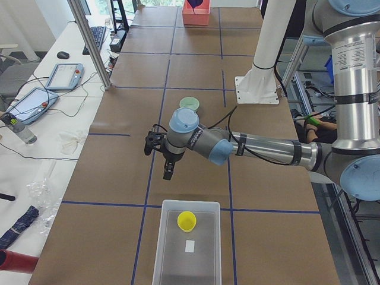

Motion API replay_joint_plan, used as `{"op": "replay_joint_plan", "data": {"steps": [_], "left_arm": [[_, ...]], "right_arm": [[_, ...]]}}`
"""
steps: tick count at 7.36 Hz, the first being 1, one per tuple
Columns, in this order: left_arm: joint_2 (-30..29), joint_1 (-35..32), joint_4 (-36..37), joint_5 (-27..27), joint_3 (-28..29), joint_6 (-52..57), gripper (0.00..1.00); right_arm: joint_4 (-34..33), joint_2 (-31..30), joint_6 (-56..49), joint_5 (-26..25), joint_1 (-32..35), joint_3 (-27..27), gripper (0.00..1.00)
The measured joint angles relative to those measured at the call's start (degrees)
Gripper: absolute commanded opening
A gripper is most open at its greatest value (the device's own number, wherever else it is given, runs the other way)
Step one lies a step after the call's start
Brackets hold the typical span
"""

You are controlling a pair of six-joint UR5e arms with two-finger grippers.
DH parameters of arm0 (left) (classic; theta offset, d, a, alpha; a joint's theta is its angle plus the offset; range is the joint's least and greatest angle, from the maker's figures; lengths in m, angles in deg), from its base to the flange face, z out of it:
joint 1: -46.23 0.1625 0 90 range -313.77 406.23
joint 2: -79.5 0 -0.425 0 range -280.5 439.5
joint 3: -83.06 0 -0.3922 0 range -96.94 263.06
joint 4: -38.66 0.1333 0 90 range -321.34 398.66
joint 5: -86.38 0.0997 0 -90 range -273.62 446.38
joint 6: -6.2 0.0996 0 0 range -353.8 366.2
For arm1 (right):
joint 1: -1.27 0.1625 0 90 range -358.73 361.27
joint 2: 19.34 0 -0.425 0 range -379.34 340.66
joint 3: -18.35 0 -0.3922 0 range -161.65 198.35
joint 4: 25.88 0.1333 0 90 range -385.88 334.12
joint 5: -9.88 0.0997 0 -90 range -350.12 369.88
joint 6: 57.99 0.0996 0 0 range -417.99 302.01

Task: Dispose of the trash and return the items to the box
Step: 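Reach the left gripper to the pale green bowl rim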

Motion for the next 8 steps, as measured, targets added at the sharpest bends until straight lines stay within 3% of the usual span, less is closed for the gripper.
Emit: {"op": "replay_joint_plan", "data": {"steps": [2, 3, 4, 6, 8], "left_arm": [[-1.9, 6.2, -1.7, 0.0, -0.8, -8.7, 1.00], [-2.2, 9.4, -4.1, 0.0, -0.9, -13.7, 1.00], [-2.4, 12.6, -7.1, 0.2, -1.0, -19.2, 1.00], [-4.0, 19.5, -12.8, 0.5, -1.2, -31.0, 1.00], [-7.1, 25.1, -14.4, 1.0, -2.0, -39.9, 1.00]], "right_arm": [[0.2, 1.4, -6.3, -0.3, 1.0, -7.3, 0.00], [0.3, 3.2, -8.7, -0.3, 1.2, -11.3, 0.29], [0.4, 4.9, -9.9, -0.3, 1.3, -14.6, 0.99], [1.6, 7.1, -9.8, -0.3, 1.4, -19.6, 1.00], [2.4, 8.3, -5.3, 0.2, 1.4, -20.8, 1.00]]}}
